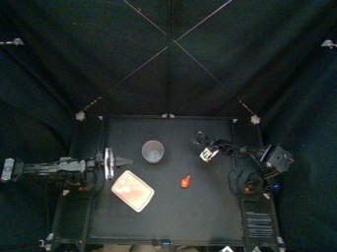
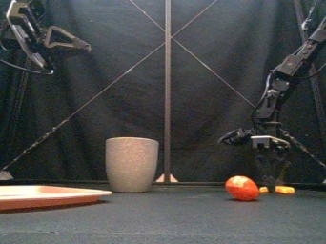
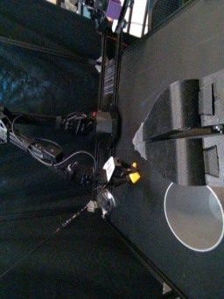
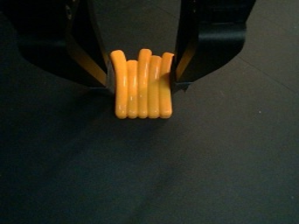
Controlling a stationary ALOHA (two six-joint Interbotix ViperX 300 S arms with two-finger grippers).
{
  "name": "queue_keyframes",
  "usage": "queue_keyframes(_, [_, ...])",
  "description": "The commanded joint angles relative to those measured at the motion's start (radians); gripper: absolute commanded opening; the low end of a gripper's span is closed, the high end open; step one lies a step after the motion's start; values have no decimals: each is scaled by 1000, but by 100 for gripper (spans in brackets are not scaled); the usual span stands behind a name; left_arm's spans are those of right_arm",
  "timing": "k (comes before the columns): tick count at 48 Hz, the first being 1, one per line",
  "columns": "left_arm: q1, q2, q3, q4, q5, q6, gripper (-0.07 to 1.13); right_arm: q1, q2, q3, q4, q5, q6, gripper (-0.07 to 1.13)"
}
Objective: Pick the fries then place it in the grey bowl
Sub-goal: Place fries in the grey bowl
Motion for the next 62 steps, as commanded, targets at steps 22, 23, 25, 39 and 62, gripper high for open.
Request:
queue_keyframes(22, [9,3,-9,0,-9,0,-2,247,-133,-285,9,-141,9,64])
queue_keyframes(23, [9,5,-9,0,-9,2,-2,261,-129,-299,11,-164,9,64])
queue_keyframes(25, [14,3,-9,0,-11,2,-2,284,-120,-321,11,-221,9,64])
queue_keyframes(39, [32,3,-9,0,-29,0,-2,357,58,-416,11,-615,9,64])
queue_keyframes(62, [35,3,2,8,-28,2,-2,359,299,-598,8,-690,5,76])
